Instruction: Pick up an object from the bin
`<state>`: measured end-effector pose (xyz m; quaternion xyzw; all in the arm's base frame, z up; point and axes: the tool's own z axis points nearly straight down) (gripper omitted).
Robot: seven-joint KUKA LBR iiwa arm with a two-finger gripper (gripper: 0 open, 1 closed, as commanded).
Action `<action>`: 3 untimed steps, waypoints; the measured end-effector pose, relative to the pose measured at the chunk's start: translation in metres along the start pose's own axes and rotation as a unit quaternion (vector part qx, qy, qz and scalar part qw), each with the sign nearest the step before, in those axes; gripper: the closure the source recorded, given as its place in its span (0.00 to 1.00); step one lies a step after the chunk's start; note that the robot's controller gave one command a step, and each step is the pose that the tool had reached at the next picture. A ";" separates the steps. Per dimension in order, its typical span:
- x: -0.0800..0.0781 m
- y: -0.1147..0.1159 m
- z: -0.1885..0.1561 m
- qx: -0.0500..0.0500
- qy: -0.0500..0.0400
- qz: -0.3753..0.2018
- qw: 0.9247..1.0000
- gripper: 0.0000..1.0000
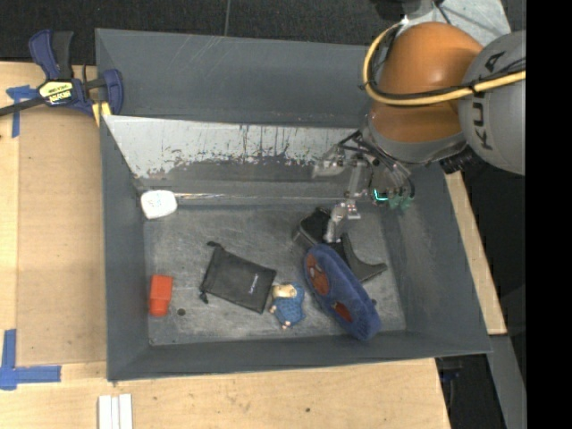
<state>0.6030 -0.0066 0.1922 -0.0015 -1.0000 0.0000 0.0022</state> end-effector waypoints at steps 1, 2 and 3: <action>-0.002 0.000 -0.005 0.000 -0.004 0.000 1.000 1.00; -0.005 0.039 -0.106 -0.001 -0.009 -0.012 1.000 1.00; -0.011 0.047 -0.218 0.000 -0.009 0.002 1.000 1.00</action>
Offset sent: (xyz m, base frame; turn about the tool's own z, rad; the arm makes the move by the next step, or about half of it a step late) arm 0.0000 0.0000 0.0000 0.0000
